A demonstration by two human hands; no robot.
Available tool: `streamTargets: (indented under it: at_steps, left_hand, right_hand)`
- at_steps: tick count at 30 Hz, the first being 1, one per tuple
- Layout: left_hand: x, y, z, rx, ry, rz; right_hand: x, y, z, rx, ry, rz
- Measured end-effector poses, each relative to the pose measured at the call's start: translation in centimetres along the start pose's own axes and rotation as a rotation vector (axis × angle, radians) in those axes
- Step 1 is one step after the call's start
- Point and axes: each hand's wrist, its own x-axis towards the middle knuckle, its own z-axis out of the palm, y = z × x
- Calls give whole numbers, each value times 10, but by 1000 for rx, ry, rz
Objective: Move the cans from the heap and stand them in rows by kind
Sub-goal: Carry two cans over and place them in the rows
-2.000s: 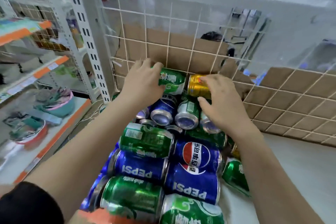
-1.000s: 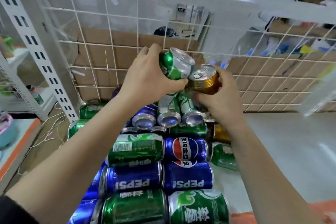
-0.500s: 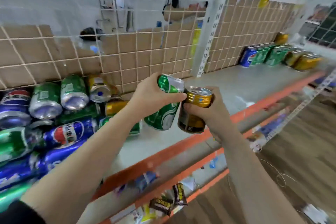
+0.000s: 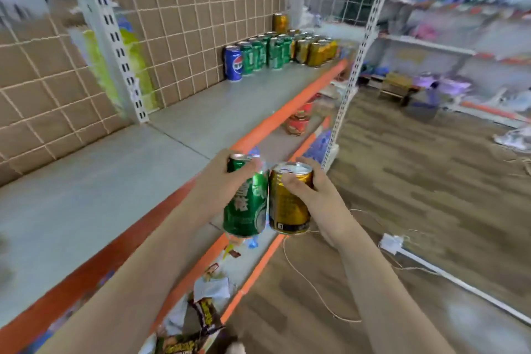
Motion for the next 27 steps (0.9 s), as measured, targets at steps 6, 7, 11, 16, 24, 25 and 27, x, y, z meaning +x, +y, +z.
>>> streamTargets:
  at_steps: [6, 7, 11, 16, 24, 25, 27]
  left_hand:
    - [79, 16, 76, 170, -44, 113]
    - [94, 17, 88, 163, -53, 115]
    - [163, 28, 133, 96, -103, 113]
    - [243, 49, 176, 72, -45, 138]
    - [344, 74, 222, 120, -23, 122]
    - [356, 75, 228, 132, -18, 112]
    - [380, 78, 240, 161, 13, 89]
  right_hand:
    - [60, 15, -80, -86, 151, -22]
    - [74, 17, -93, -94, 165, -27]
    - [136, 15, -140, -120, 202, -49]
    - [214, 2, -188, -215, 208, -42]
    - [323, 4, -237, -222, 222, -40]
    - [338, 5, -243, -230, 203, -42]
    - [368, 8, -255, -238, 150, -44]
